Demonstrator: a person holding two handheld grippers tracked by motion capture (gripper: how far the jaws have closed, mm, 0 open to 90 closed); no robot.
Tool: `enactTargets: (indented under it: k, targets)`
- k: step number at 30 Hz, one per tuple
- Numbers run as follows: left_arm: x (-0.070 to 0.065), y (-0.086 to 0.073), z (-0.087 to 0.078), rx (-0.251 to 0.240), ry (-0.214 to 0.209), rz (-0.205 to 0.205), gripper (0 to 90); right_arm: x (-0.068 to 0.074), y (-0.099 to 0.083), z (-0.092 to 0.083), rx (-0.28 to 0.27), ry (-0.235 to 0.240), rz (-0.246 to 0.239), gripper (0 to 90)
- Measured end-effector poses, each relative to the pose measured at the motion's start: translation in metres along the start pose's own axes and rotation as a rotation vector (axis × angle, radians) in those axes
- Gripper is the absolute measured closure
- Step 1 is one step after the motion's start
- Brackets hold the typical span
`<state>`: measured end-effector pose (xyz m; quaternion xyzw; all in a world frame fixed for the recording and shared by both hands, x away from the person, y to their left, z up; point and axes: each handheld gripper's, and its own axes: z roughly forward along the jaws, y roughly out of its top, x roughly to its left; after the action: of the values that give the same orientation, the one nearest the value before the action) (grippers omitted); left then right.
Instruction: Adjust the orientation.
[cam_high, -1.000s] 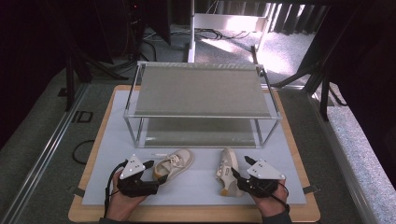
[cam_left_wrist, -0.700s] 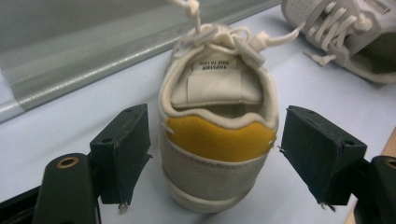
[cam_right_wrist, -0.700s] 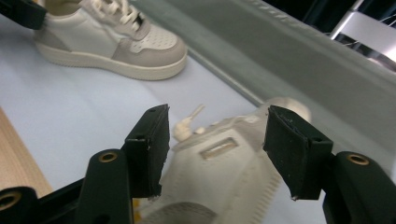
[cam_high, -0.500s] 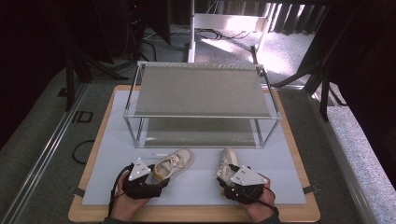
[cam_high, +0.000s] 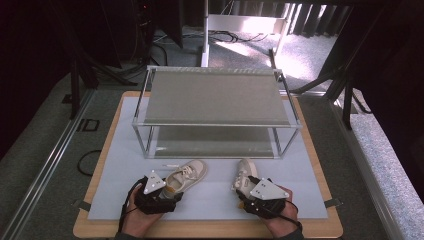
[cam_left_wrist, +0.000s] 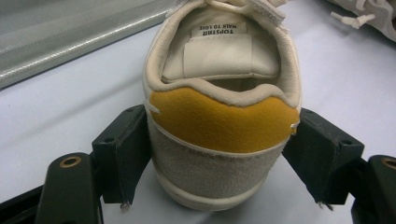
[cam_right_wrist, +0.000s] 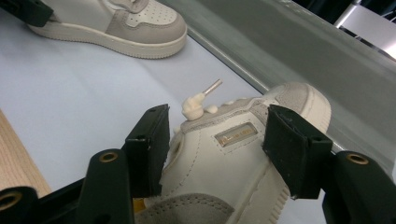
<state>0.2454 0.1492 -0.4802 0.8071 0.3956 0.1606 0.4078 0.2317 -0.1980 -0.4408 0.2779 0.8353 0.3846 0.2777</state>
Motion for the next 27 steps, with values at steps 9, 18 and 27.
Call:
enactTargets:
  k: [9, 18, 27]
  targets:
    - [-0.009, 0.001, 0.0, 0.007, -0.043, -0.003, 26.8, -0.009, -0.003, -0.005, 0.015, -0.016, 0.028, 41.4]
    - [-0.017, 0.0, 0.0, 0.001, -0.064, -0.004, 26.8, -0.025, -0.01, -0.011, 0.036, -0.029, 0.109, 42.7]
    - [-0.016, -0.001, 0.0, -0.001, -0.066, -0.005, 26.8, -0.036, -0.014, -0.012, 0.074, -0.04, 0.163, 46.9]
